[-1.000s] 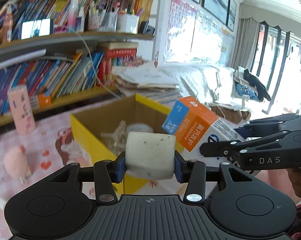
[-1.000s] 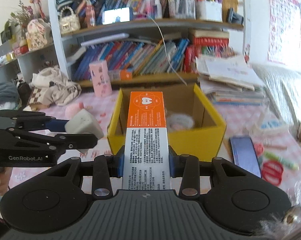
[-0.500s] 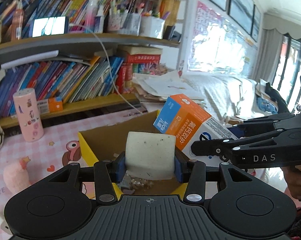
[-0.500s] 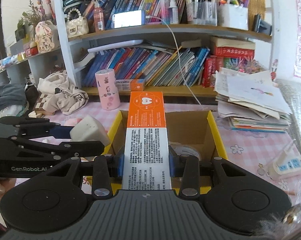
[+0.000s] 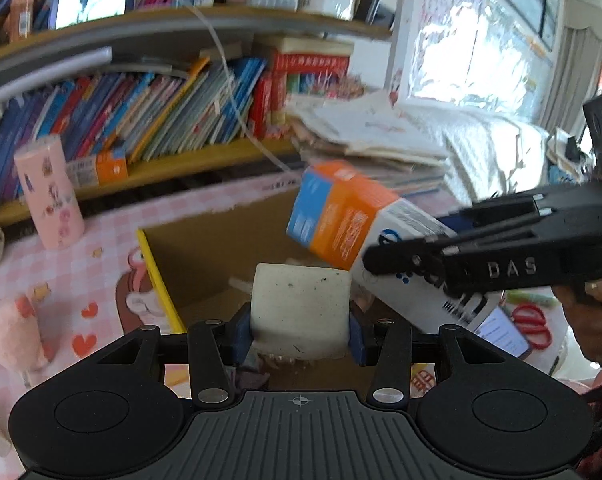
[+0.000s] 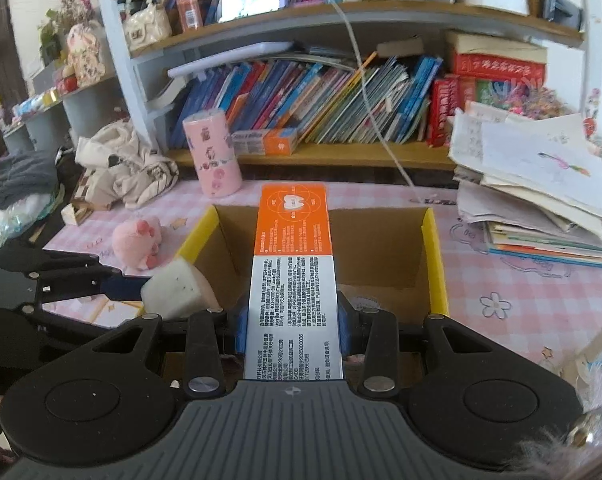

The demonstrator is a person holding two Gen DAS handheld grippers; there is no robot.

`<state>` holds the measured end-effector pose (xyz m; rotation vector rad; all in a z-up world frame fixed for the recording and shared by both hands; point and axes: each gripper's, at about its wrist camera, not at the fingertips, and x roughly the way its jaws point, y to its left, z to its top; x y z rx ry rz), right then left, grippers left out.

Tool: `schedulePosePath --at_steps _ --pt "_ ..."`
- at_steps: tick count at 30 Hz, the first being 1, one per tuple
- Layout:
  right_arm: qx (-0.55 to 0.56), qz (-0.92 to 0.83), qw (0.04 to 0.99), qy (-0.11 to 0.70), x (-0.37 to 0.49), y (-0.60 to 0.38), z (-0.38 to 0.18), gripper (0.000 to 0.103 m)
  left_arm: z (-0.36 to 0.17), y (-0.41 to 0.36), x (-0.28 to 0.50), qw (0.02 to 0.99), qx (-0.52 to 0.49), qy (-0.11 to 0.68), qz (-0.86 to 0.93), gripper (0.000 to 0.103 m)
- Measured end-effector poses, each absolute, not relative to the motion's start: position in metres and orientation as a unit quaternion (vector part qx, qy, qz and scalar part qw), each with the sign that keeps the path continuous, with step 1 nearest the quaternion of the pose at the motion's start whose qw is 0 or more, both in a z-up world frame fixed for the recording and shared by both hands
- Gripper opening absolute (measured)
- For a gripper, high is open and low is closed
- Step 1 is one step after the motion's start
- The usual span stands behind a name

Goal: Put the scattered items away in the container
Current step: 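Lower the sponge with the left tool into the yellow box while the right tool lowers the toothpaste box, then open the left tool to drop the sponge while the right tool releases the toothpaste box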

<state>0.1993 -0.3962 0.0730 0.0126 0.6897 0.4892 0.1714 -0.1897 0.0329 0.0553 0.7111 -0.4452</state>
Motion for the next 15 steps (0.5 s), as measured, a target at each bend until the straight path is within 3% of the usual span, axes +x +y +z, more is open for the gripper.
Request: schedulePosePath --at_steps 15 --pt "-0.017 0.309 0.870 0.384 0.253 -0.370 0.043 0.037 0.006 -0.209 0.188 0.888 0.068 0.412 -0.191 0.048"
